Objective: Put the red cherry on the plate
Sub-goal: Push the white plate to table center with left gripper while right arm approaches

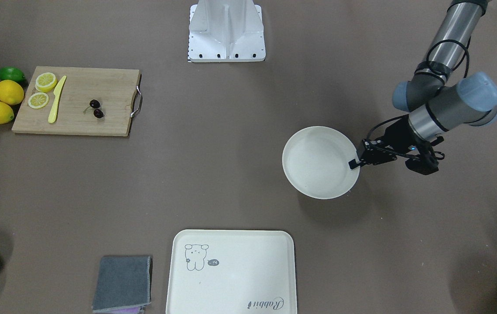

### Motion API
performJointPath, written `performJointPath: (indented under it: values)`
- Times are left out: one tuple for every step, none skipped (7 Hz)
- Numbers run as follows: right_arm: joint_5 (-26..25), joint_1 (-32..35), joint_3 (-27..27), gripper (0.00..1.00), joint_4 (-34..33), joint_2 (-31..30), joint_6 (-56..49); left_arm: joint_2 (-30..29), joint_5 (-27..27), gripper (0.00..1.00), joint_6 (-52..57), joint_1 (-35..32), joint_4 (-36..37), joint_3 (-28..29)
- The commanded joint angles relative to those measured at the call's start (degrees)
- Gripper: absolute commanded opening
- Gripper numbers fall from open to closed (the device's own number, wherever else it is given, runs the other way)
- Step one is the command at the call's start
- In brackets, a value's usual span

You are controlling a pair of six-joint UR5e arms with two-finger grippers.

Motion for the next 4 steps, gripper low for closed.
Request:
performJointPath:
  values:
    - [0.50,-0.96,3.42,1.00,0.20,0.86,4.59,-3.22,10.15,0.00,-9.69,8.79,0.30,-3.13]
    - [1.81,-3.23,7.19,1.00,0.90,0.87,8.64,-4.44,16.03,0.00,-10.85,13.10,1.00,-3.40]
    - [2.00,-6.82,9.40,1.00,4.12,0.95,14.68,-6.46,20.44,0.00,-10.95,16.19,4.92,-3.66]
    - [1.92,-11.73,10.03,1.00,9.72,1.82,24.84,-6.56,23.09,0.00,-10.95,18.22,6.00,-4.19]
